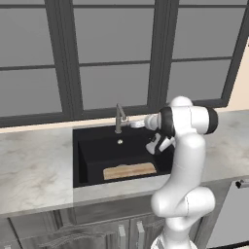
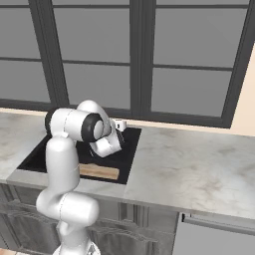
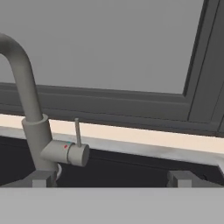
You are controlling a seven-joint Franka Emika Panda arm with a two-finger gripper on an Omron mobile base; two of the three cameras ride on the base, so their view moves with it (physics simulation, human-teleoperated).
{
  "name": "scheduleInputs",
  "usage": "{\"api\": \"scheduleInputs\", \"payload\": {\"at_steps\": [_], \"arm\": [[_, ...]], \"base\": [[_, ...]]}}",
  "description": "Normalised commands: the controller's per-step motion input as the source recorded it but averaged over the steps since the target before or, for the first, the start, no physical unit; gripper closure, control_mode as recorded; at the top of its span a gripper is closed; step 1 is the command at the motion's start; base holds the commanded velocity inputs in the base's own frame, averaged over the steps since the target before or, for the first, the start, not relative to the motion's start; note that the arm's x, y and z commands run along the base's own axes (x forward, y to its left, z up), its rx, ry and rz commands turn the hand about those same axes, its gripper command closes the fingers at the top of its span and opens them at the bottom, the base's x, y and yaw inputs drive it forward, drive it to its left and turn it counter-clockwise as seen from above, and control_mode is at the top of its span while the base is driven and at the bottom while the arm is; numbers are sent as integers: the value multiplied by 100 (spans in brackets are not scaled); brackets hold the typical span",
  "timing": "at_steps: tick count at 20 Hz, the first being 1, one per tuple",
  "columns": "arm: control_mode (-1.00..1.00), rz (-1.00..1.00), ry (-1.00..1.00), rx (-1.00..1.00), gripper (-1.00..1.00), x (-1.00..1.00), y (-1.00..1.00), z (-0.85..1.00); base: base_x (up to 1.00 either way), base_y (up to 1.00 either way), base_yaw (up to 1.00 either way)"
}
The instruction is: Turn on the sink faucet with hot water and rinse the cutting board for ten seconds, then turn off the faucet. Push the cutting board to reach the water if necessary.
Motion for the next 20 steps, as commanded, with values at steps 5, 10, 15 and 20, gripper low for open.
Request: {"api": "scheduleInputs", "payload": {"at_steps": [5,10,15,20], "arm": [[-100,0,-3,0,-100,8,10,-15],[-100,0,-2,1,-100,14,8,-17],[-100,0,-2,2,-100,26,5,-10],[-100,0,-3,3,-100,26,1,-12]], "base": [[0,0,0],[0,0,0],[0,0,0],[0,0,0]]}}
